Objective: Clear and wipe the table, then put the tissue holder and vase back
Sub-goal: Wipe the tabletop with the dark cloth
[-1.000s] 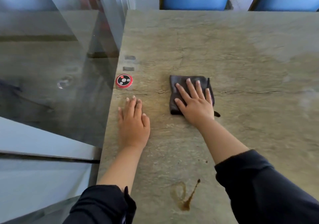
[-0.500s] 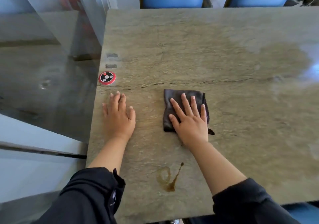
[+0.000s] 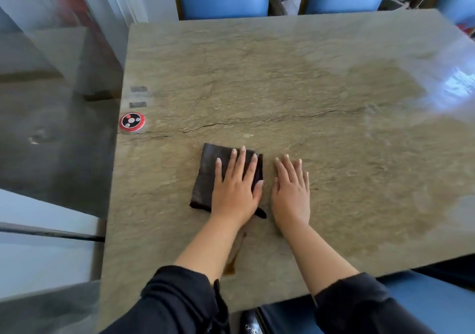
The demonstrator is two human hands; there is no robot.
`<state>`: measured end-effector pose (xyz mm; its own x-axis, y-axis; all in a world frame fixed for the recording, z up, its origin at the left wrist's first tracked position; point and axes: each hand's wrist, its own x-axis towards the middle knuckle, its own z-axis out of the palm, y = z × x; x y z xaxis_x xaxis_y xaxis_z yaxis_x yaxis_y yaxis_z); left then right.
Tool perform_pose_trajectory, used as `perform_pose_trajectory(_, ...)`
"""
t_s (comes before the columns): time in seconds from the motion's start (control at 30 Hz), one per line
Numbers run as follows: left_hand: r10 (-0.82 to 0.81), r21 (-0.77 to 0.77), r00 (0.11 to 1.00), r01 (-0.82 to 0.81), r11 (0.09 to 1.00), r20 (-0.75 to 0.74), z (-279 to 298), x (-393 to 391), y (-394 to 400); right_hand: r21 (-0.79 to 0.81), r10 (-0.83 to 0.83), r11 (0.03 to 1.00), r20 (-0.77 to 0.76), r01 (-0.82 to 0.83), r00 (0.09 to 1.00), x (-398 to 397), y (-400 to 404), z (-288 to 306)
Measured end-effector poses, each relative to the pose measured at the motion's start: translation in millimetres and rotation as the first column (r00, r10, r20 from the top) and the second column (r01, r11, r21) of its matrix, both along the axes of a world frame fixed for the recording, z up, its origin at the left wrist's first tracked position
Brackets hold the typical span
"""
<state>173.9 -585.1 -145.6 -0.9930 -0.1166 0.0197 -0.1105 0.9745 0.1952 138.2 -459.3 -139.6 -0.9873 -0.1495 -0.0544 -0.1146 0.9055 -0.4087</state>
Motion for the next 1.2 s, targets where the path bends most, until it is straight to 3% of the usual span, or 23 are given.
perform_pose_trajectory(0.2,0.116,-0.078,0.988,-0.108,0.991,0.103,-2,-33,-30,0.087,0.027,0.996,-0.009,-0.026,1.0,-1,-6,-9)
perform_pose_trajectory(0.33,0.381,-0.09,0.916,-0.371,0.924,0.125,-2,-21,-79,0.109,0.044,0.993,-0.003,-0.044,0.999,1,-6,-10)
perform_pose_trajectory(0.43,0.446,-0.087,0.885,-0.438,0.895,0.134,0,15,-78,0.113,0.048,0.992,-0.005,-0.047,0.999,1,-6,-8)
perform_pose_trajectory(0.53,0.426,-0.088,0.898,-0.418,0.904,0.109,2,62,-47,0.125,0.05,0.991,-0.004,-0.049,0.999,4,-7,-6)
perform_pose_trajectory(0.67,0.269,-0.114,0.958,-0.258,0.959,0.095,0,93,-46,0.172,-0.006,0.985,-0.005,0.007,1.0,19,-7,-5)
perform_pose_trajectory(0.9,0.441,-0.108,0.888,-0.429,0.897,0.132,-2,55,-125,0.23,0.015,0.973,0.005,-0.016,1.0,18,-14,-8)
perform_pose_trajectory(1.2,0.508,-0.088,0.854,-0.501,0.861,0.111,-1,159,-44,0.195,0.037,0.98,0.012,-0.039,0.999,23,-11,-1)
